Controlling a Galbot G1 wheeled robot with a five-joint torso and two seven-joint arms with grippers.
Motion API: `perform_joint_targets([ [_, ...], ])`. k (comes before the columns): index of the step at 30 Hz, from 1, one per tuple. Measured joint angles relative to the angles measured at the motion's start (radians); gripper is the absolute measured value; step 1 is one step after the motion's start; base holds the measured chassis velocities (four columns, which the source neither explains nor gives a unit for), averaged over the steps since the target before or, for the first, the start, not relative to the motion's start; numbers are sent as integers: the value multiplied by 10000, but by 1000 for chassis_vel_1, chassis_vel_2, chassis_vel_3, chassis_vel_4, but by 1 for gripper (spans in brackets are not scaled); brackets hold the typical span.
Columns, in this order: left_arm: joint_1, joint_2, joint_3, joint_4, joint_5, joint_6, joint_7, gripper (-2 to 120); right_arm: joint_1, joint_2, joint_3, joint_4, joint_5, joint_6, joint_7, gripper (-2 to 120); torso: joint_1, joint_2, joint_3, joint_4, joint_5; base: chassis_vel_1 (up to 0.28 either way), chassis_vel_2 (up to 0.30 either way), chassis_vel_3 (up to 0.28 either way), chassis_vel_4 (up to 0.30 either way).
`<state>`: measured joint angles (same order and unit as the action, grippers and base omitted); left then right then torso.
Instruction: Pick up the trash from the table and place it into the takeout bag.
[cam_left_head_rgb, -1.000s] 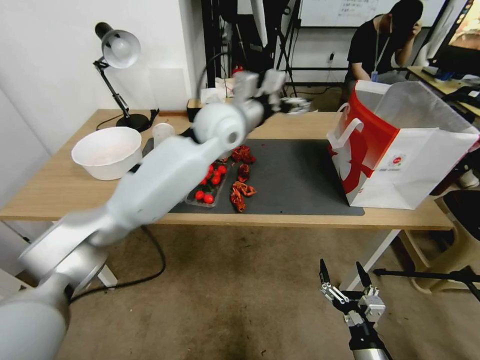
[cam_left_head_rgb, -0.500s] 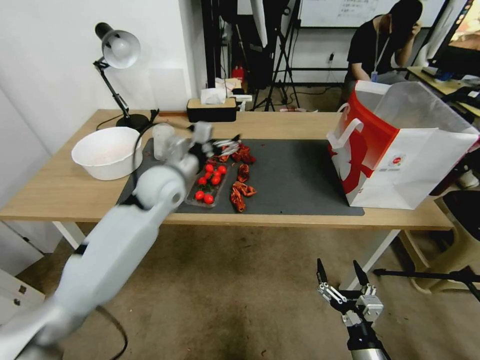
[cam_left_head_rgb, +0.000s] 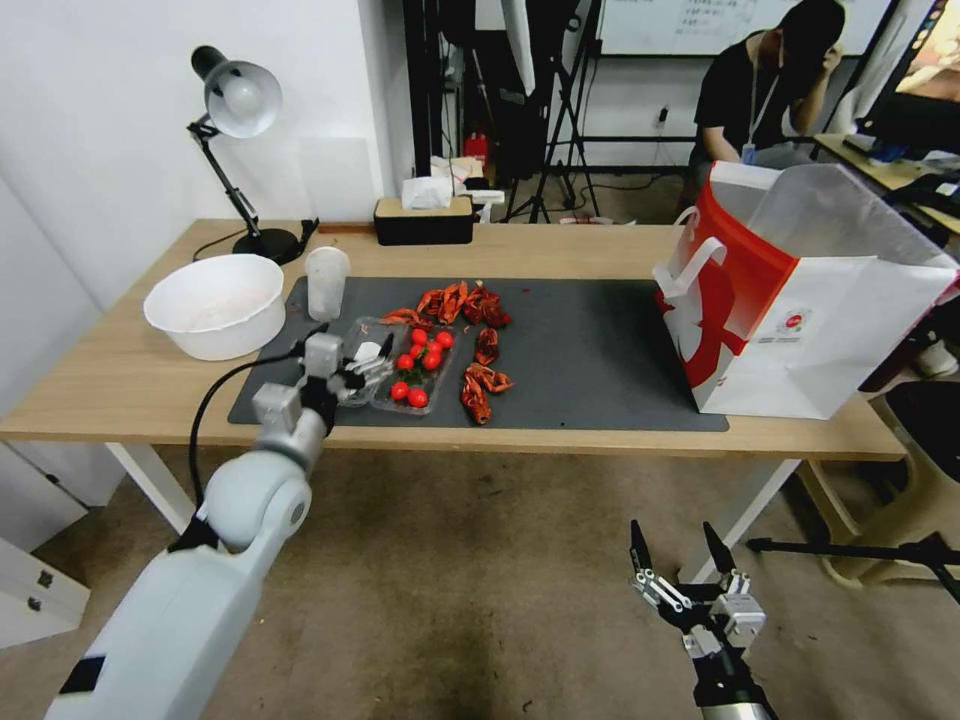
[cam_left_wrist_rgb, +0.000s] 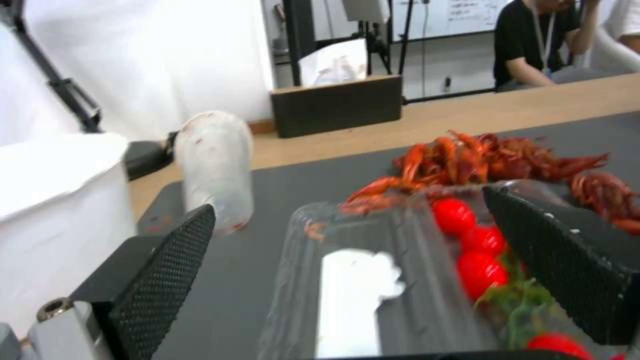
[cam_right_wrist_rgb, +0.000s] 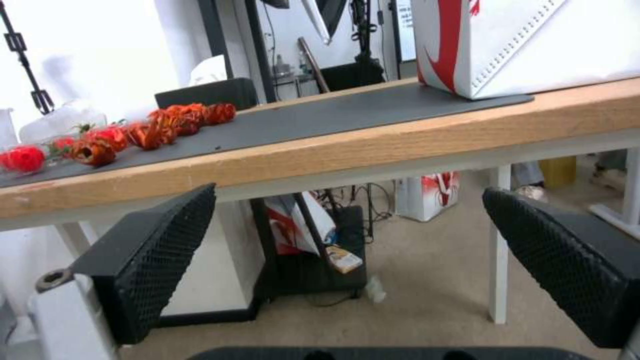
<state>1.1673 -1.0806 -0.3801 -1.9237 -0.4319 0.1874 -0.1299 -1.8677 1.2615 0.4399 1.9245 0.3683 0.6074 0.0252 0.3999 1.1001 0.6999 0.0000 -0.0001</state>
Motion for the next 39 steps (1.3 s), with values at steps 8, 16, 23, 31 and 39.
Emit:
perform_joint_targets([
  [8,505,-109,-427,-133,123,-48,6,100,27,-2,-97,4,-40,3,-40,100,-1,-1,0,0,2,0,0,0,0],
  [16,361,-151,-465,10,190,-58,-30,100,69,36,-149,-35,-51,13,-48,100,0,-1,0,1,2,0,0,0,0],
  [23,-637,-45,-4,285,-474,554,-616,100,86,51,-160,-55,-64,15,-49,100,2,-1,2,-1,2,0,0,0,0],
  [31,-2967,36,830,1529,-1258,1745,-977,100,88,65,-147,-103,-92,10,-8,100,3,-1,2,-2,3,0,0,0,0],
  [39,-4818,-10,1734,3141,-1489,2077,-1396,100,34,99,-94,-115,-96,-1,25,100,2,-2,2,2,0,0,0,0,0],
])
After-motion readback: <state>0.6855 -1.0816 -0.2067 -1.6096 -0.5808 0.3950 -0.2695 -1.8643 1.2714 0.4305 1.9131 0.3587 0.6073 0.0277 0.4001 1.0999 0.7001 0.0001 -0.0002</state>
